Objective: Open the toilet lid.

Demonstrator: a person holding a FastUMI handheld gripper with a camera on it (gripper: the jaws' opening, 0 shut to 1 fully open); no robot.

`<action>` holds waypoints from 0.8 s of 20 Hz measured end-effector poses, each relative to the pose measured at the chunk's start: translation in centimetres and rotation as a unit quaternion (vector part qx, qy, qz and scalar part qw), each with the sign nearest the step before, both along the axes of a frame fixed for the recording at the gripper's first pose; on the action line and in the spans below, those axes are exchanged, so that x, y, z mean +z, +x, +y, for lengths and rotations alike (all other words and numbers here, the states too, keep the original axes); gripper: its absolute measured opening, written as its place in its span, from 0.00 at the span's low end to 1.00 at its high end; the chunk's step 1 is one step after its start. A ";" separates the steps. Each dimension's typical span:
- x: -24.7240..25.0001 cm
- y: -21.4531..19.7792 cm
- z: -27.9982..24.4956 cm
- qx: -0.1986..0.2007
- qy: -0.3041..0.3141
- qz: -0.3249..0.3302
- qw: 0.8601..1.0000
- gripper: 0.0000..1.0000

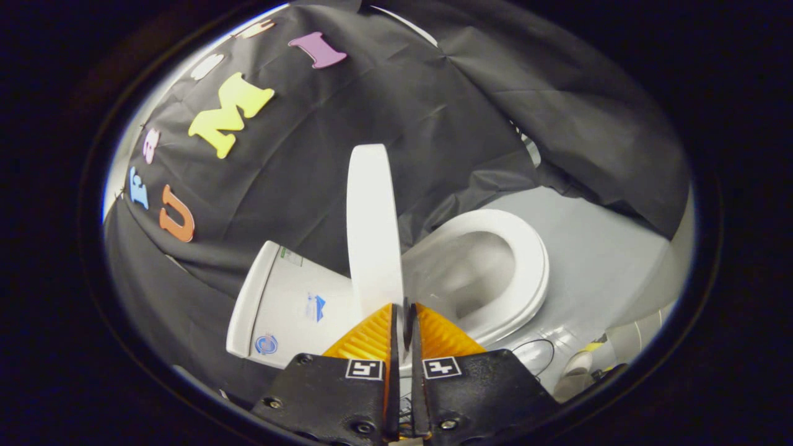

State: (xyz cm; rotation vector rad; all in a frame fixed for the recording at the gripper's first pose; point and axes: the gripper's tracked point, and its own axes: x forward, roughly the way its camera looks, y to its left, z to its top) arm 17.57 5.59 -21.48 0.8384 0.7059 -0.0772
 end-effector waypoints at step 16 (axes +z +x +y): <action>5.1 1.5 6.8 0.048 -0.093 -0.033 0.994 0.11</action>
